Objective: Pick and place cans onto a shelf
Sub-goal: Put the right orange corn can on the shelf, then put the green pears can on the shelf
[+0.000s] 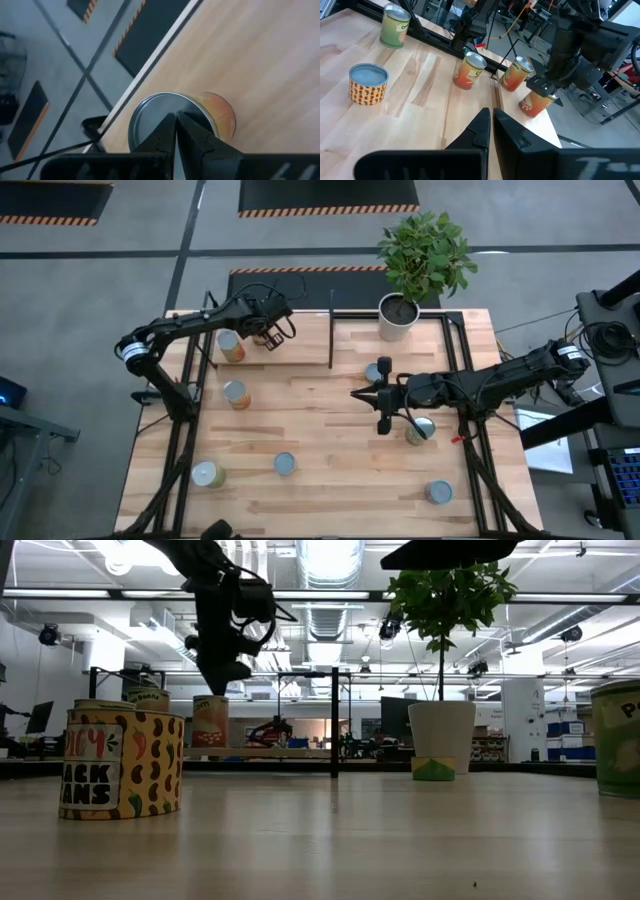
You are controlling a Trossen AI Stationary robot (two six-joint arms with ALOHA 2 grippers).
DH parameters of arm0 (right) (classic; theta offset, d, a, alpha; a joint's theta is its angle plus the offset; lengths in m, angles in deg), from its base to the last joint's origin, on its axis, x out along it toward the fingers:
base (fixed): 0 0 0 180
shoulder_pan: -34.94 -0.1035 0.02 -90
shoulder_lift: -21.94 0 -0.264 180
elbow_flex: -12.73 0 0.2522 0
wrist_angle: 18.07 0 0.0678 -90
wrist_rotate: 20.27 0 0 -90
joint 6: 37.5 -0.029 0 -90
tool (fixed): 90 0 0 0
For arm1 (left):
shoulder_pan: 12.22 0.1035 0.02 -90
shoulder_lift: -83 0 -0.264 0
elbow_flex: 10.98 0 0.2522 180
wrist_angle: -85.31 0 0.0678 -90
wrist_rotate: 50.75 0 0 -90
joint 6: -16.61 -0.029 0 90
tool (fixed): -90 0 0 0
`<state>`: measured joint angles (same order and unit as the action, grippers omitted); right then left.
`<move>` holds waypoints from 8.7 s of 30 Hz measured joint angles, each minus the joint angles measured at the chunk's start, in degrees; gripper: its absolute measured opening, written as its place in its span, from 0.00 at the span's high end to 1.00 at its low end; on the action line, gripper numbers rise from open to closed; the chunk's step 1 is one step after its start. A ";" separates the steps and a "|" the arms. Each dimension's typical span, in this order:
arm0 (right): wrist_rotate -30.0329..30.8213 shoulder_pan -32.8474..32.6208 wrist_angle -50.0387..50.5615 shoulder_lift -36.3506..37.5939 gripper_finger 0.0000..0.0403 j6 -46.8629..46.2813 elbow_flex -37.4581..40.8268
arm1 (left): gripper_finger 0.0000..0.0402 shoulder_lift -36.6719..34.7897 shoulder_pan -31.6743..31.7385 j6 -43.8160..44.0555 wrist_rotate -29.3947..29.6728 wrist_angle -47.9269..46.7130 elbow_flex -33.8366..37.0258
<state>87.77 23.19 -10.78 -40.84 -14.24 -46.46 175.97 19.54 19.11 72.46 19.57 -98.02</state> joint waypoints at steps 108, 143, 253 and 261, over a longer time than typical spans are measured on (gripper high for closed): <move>0.04 -0.01 1.75 0.02 0.98 -2.22 0.01 | 1.00 -6.67 14.04 3.70 -4.75 -11.57 3.65; 0.04 0.00 1.77 0.02 0.98 -2.10 0.01 | 1.00 -7.67 12.86 5.56 -6.76 -12.06 3.56; -18.59 -13.14 73.01 -13.70 0.10 -98.22 -8.35 | 1.00 -47.30 -36.71 -4.76 -5.27 34.81 29.18; -17.92 -13.14 71.71 -13.66 0.24 -96.85 -8.18 | 1.00 -47.30 -36.71 -4.76 -5.27 34.83 29.18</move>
<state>69.85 10.05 60.93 -54.50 -111.08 -54.64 128.67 -17.17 14.35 67.19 54.40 -68.84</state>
